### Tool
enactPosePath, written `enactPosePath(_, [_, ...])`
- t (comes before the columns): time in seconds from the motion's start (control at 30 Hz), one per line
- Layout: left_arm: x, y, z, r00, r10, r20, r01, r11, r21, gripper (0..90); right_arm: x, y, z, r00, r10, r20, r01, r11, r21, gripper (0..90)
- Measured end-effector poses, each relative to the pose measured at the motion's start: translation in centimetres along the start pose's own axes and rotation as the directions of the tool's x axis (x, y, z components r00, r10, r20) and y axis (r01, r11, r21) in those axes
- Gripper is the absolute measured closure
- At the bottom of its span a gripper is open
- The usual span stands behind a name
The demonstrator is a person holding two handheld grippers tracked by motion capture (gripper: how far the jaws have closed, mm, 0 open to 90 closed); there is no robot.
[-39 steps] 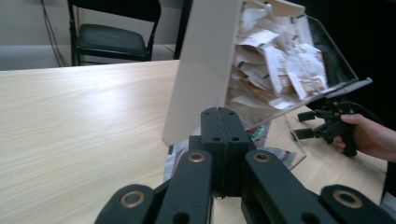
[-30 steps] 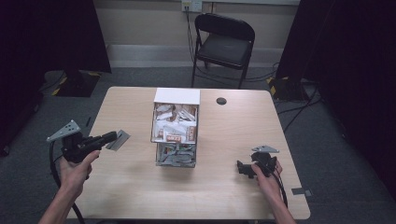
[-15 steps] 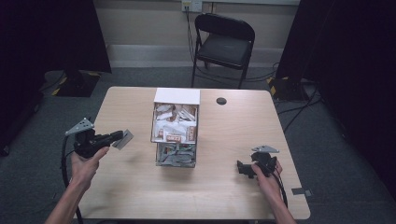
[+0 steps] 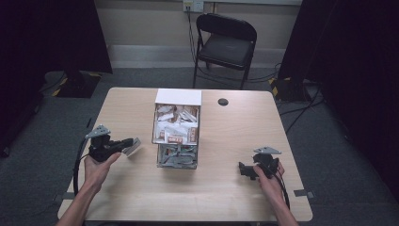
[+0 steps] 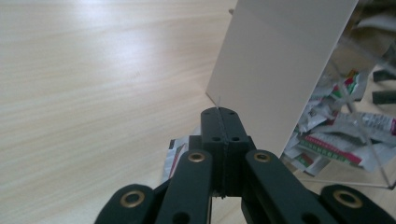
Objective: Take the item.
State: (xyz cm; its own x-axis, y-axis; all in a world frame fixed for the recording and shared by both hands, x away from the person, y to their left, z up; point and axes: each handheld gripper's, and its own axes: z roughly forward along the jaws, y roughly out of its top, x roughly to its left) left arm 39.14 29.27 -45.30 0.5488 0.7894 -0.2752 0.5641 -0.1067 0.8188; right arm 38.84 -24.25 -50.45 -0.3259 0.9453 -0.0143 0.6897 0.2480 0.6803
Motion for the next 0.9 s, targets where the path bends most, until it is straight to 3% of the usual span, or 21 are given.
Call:
enactPosePath(0.33, [-0.2,-0.9,1.5,0.9999,0.013,-0.002,-0.013,0.9983,0.057,90.0,0.0,0.0,0.0,1.0,-0.003,-0.002,0.003,1.0,-0.001,0.0])
enactPosePath(0.4, [-0.2,-1.0,1.6,0.9999,-0.004,0.014,0.004,0.9985,0.055,90.0,0.0,0.0,0.0,1.0,-0.002,-0.002,0.002,1.0,-0.001,0.0])
enactPosePath(0.5, [-0.3,-1.0,1.9,0.9999,0.016,0.003,-0.016,0.9967,0.08,89.1,0.0,0.0,0.0,1.0,-0.003,-0.002,0.003,1.0,-0.001,0.0])
enactPosePath(0.53, [-0.3,-1.1,1.9,0.9999,0.016,0.004,-0.017,0.9955,0.093,82.6,0.0,0.0,0.0,1.0,-0.003,-0.003,0.003,1.0,0.0,0.0])
enactPosePath(0.6, [-0.3,-1.1,2.0,0.9999,0.016,0.0,-0.016,0.9947,0.102,80.1,0.0,0.0,0.0,1.0,-0.003,-0.002,0.003,1.0,-0.001,0.0])
enactPosePath(0.7, [-0.1,-1.0,1.6,0.9999,-0.014,0.001,0.014,0.9976,0.067,76.3,0.0,0.0,0.0,1.0,-0.003,-0.002,0.003,1.0,-0.001,0.0])
enactPosePath(0.9, [0.1,-0.8,0.6,0.9969,-0.036,-0.07,0.04,0.9976,0.056,46.7,0.0,0.0,0.0,1.0,-0.002,-0.002,0.002,1.0,0.0,0.0])
